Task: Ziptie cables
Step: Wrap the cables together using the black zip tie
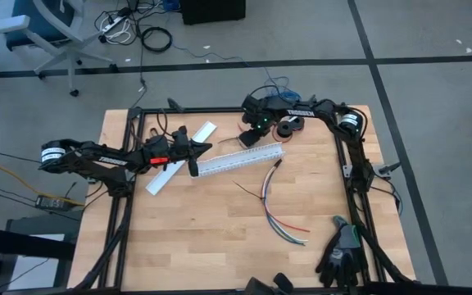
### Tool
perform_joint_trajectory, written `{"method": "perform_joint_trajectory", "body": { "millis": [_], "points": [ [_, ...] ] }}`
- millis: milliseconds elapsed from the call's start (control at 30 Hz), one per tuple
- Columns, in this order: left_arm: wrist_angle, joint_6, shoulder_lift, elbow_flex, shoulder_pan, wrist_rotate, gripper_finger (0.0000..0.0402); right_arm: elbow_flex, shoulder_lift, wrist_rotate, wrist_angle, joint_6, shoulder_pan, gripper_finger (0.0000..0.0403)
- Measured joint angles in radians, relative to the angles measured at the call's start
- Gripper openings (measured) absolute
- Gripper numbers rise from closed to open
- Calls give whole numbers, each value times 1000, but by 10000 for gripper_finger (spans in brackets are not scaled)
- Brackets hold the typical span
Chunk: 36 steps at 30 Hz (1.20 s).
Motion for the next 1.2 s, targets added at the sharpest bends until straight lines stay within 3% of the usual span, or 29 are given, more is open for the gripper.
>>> {"method": "perform_joint_trajectory", "body": {
  "millis": [200,533,900,1033,1200],
  "points": [
    [1,0,0,0,0,0,4,1,-8,-51,39,-9,9,109],
    [2,0,0,0,0,0,4,-32,-8,68,31,-35,43,109],
    [5,0,0,0,0,0,4,-86,-11,50,83,-34,36,108],
    [5,0,0,0,0,0,4,-87,-11,48,92,-43,30,81],
    [5,-7,0,0,0,0,4,-78,-10,-31,135,-53,30,38]
  ]
}}
